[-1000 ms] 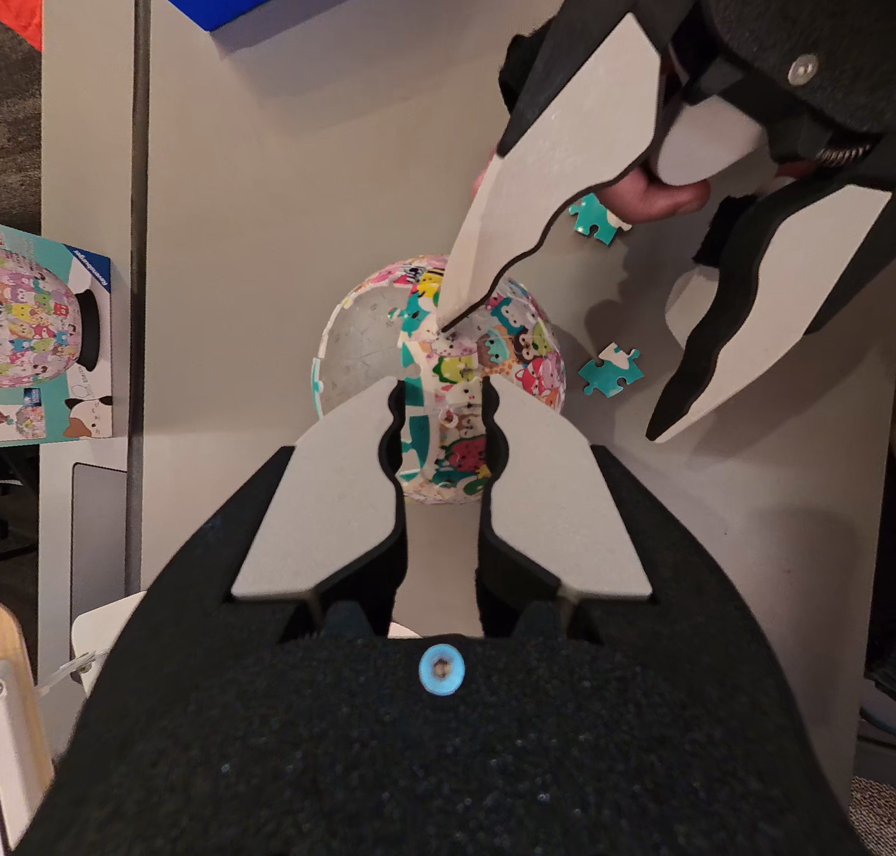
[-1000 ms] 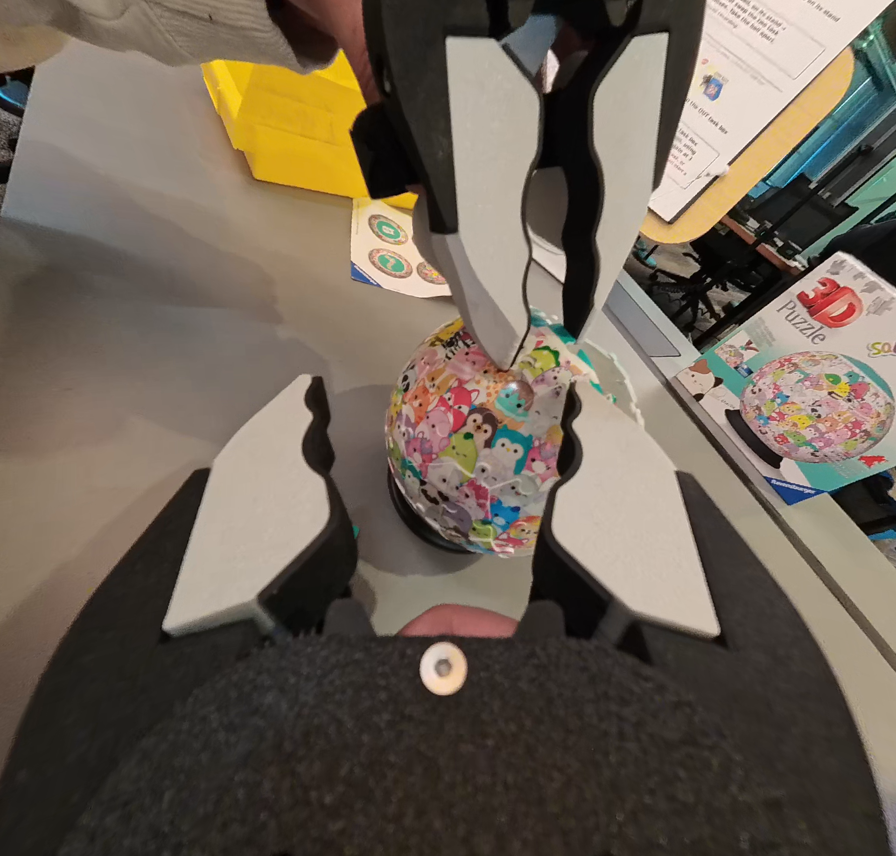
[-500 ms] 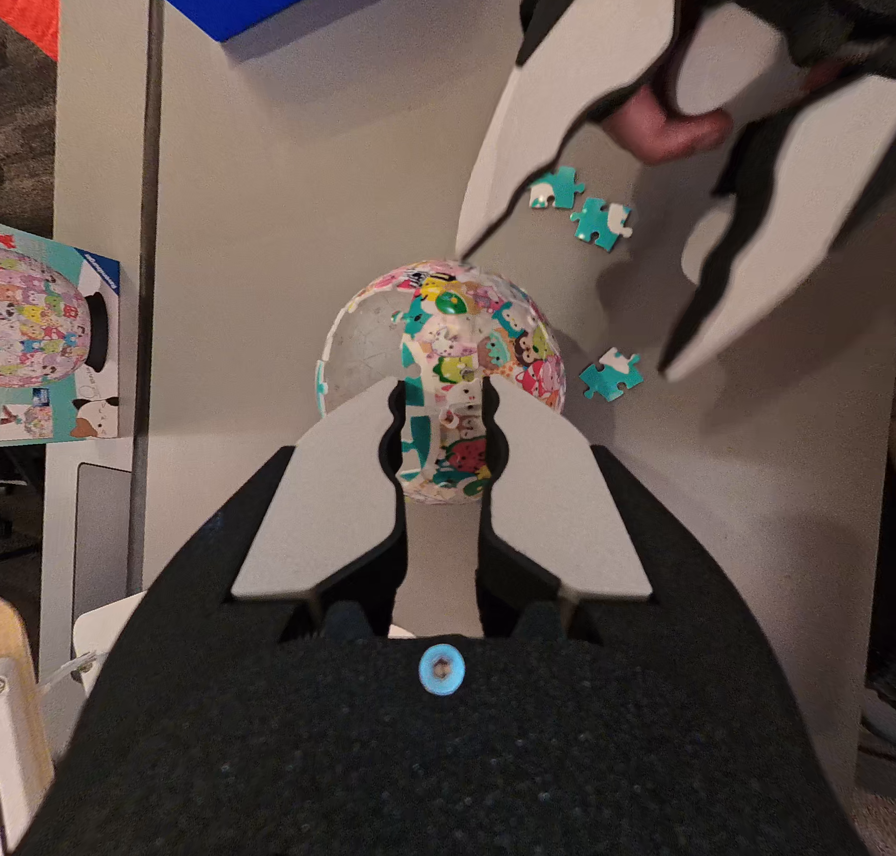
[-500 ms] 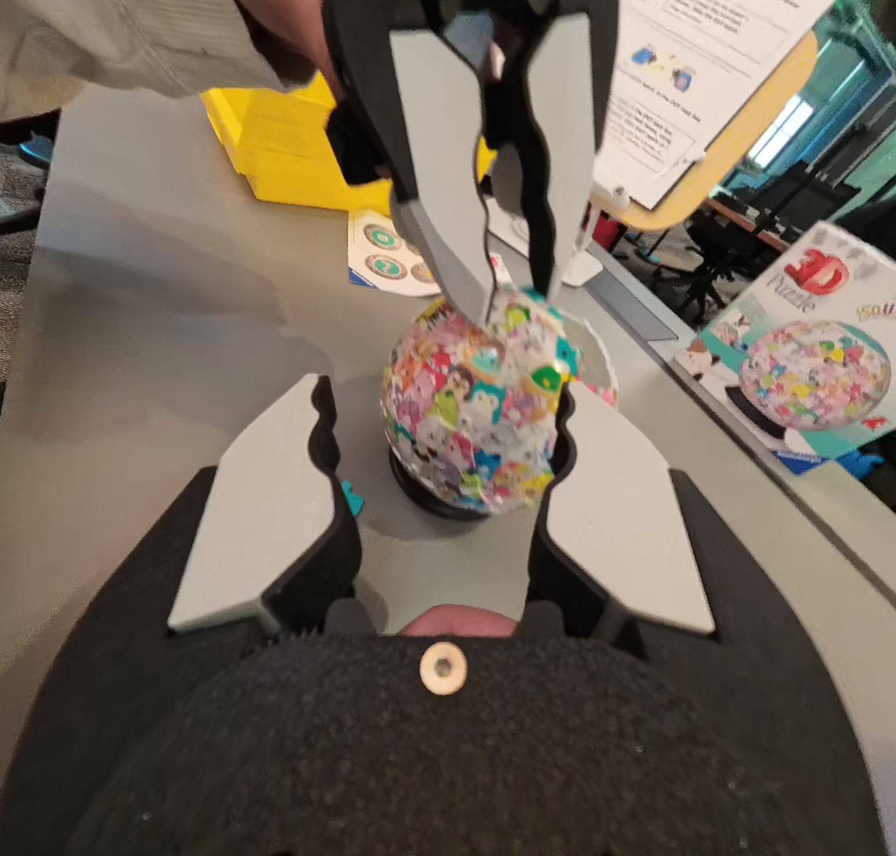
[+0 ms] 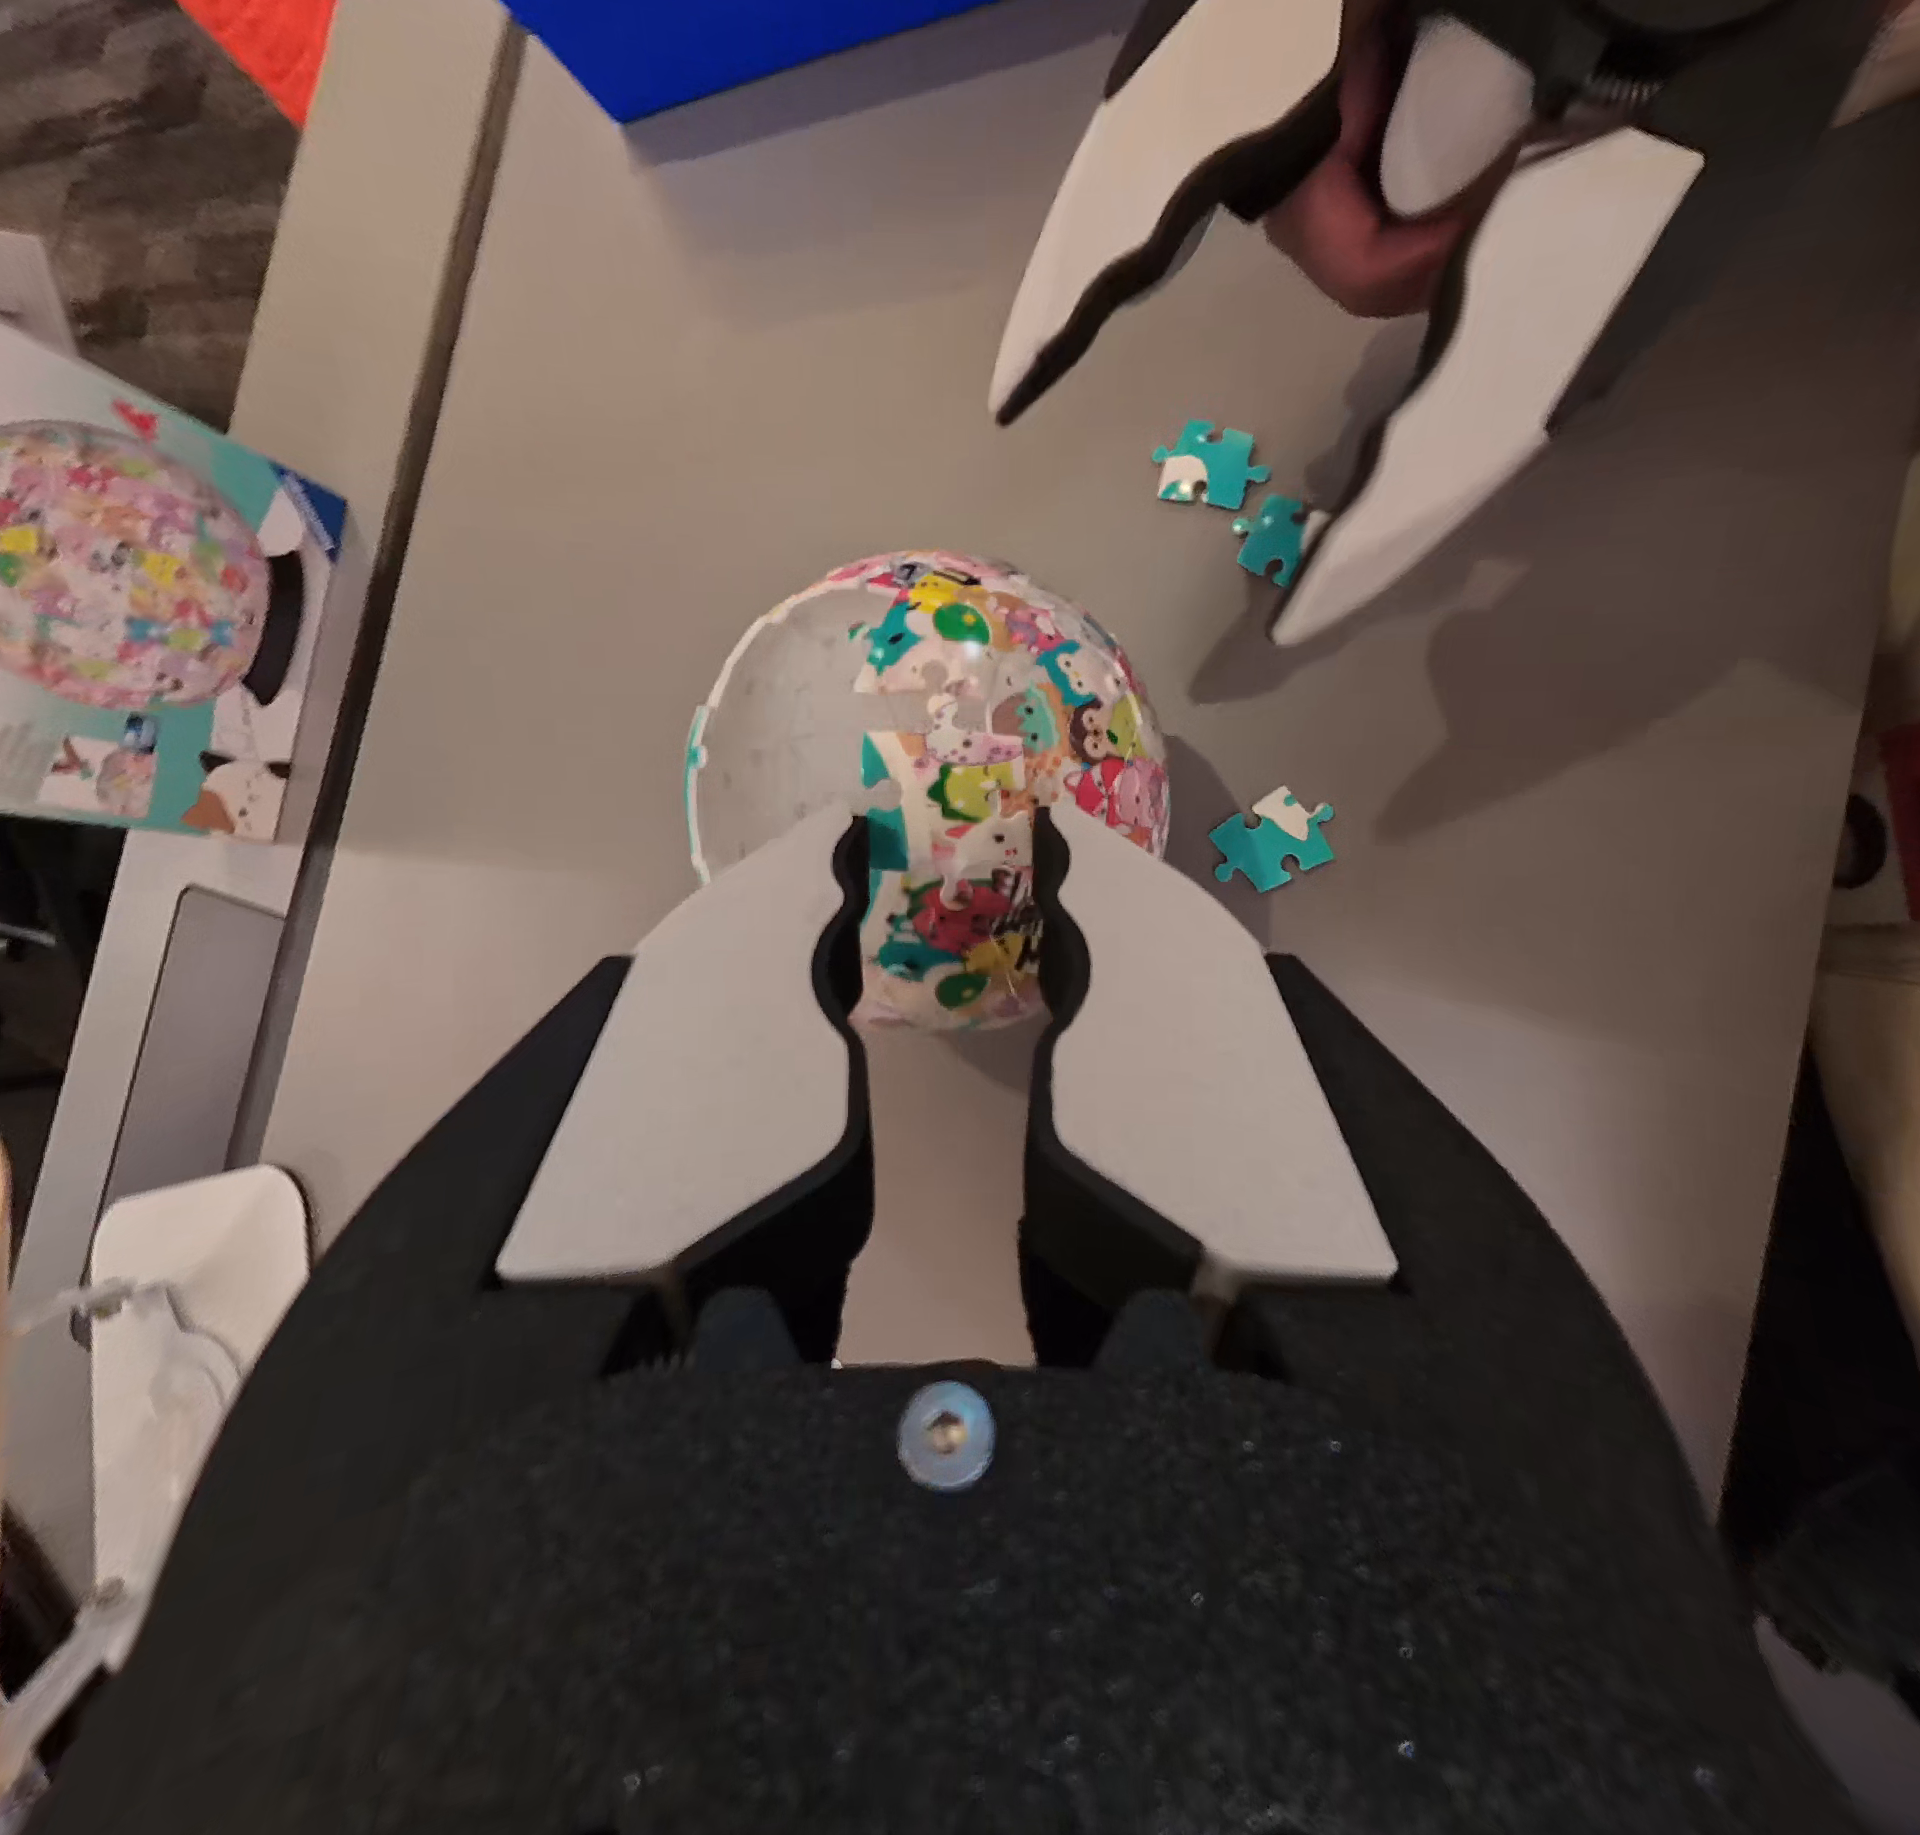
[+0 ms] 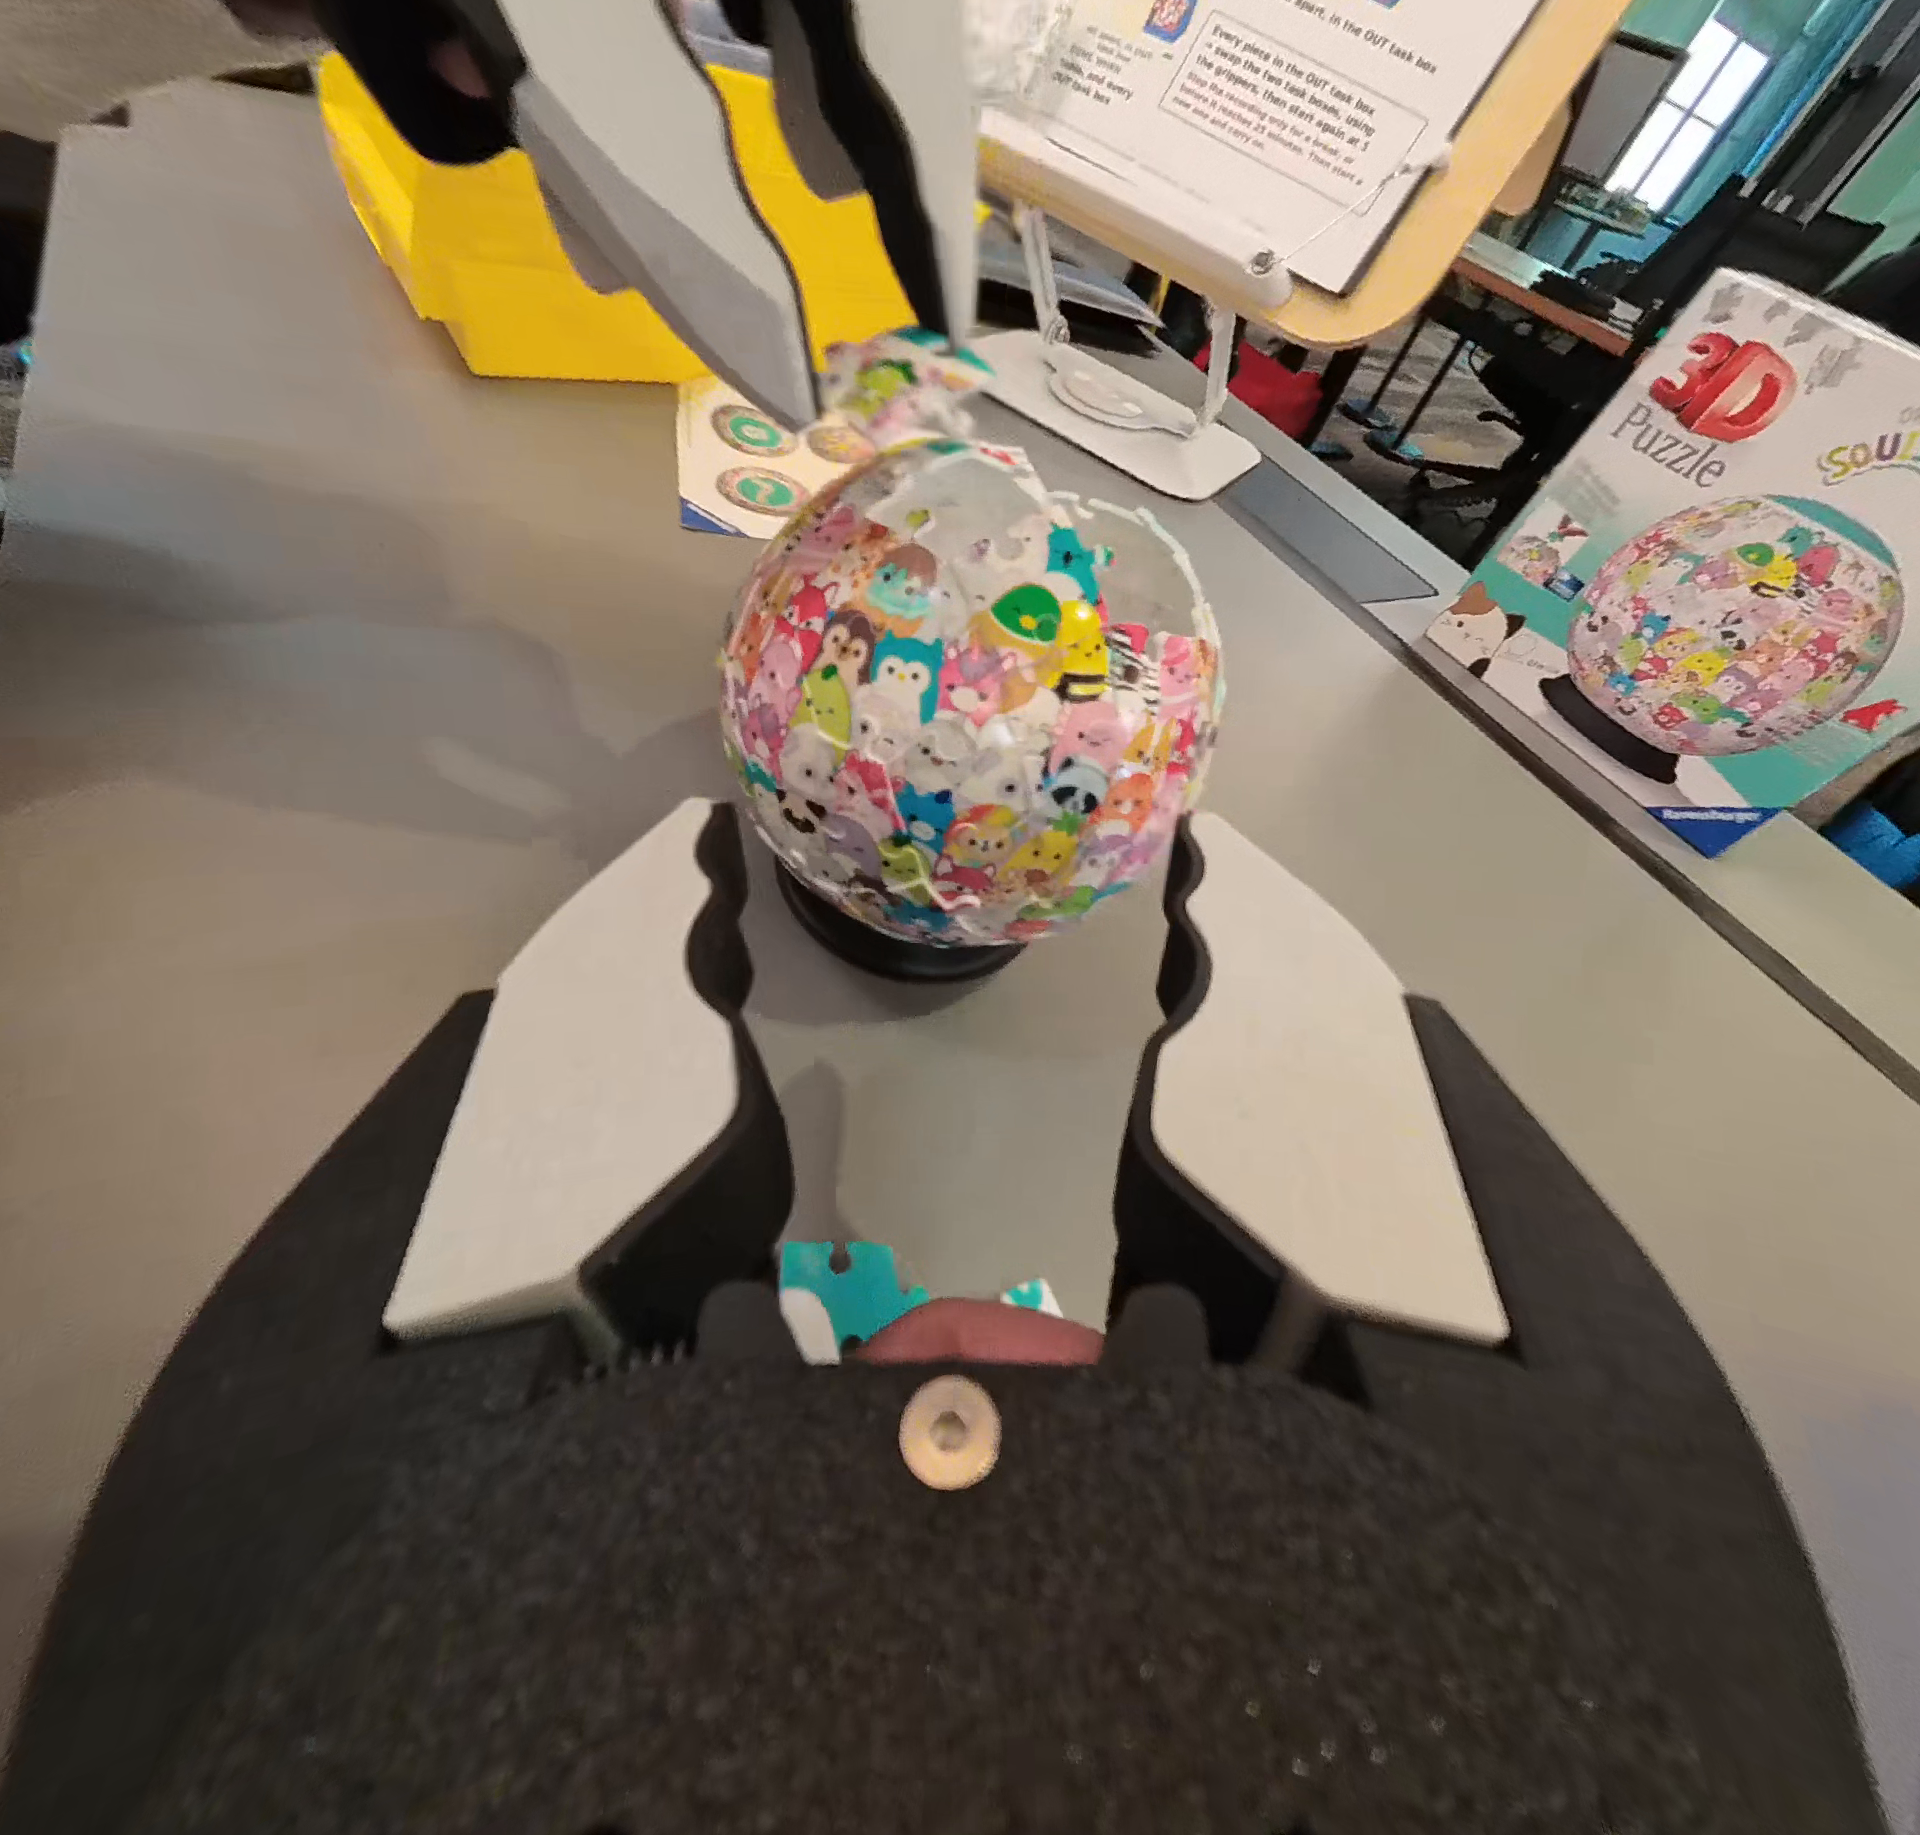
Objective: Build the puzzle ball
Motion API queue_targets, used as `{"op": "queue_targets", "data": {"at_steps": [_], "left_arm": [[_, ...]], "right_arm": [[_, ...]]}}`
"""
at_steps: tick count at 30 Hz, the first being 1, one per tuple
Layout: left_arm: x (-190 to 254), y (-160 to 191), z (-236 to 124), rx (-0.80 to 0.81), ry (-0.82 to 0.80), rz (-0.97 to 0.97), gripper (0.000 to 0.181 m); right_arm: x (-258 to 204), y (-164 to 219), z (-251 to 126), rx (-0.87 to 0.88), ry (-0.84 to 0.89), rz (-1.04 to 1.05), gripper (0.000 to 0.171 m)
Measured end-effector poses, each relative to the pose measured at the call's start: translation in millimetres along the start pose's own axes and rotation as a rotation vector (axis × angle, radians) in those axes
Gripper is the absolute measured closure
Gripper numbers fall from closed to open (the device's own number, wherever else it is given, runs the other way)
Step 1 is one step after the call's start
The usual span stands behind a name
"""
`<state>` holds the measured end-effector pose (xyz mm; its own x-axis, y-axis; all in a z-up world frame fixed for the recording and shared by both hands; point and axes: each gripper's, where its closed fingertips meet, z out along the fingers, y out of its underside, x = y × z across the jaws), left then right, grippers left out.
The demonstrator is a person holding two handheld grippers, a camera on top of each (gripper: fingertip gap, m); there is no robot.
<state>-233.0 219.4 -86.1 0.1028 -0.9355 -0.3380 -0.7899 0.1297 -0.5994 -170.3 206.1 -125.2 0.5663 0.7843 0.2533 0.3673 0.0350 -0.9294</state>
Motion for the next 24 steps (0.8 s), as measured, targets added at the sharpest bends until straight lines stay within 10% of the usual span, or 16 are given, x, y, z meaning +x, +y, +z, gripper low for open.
{"op": "queue_targets", "data": {"at_steps": [24], "left_arm": [[-10,-1,3,0.236,-0.319,-0.656,0.152]], "right_arm": [[-5,1,-1,-0.014,-0.013,0.036,0.106]]}}
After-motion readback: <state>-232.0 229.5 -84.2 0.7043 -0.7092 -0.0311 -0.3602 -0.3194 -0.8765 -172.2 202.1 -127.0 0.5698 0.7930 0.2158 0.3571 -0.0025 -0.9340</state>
